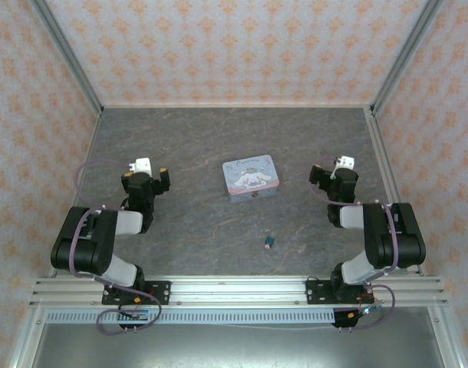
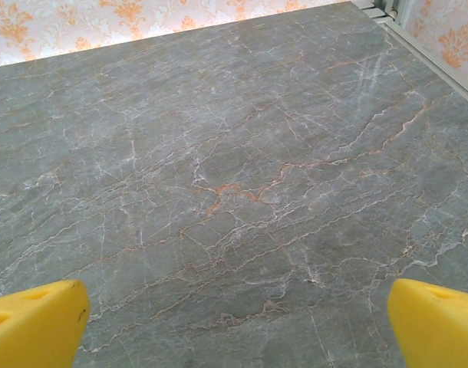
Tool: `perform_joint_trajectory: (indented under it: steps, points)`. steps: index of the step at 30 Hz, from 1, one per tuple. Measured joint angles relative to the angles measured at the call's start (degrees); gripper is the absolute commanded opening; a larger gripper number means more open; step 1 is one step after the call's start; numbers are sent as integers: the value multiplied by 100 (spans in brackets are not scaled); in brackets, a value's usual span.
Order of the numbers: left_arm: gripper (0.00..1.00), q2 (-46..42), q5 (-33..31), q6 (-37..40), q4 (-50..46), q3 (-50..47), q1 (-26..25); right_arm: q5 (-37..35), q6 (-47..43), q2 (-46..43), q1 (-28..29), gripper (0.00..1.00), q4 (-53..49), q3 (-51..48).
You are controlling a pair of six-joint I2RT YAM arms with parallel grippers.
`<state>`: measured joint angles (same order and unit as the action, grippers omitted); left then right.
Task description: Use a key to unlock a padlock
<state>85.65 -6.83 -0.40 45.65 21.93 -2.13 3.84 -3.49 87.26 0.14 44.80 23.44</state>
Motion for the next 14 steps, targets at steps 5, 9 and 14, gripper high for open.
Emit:
perform_joint_trajectory:
  steps: [5, 9, 14]
  points:
    - [100, 0, 0, 2, -42, 151, -2, -31, 0, 0, 20, 99, -22, 0]
    - [100, 0, 0, 2, -155, 151, -11, -61, 0, 0, 20, 99, -26, 0]
    - [100, 0, -2, 2, -175, 151, -13, -87, 0, 0, 20, 99, -33, 0]
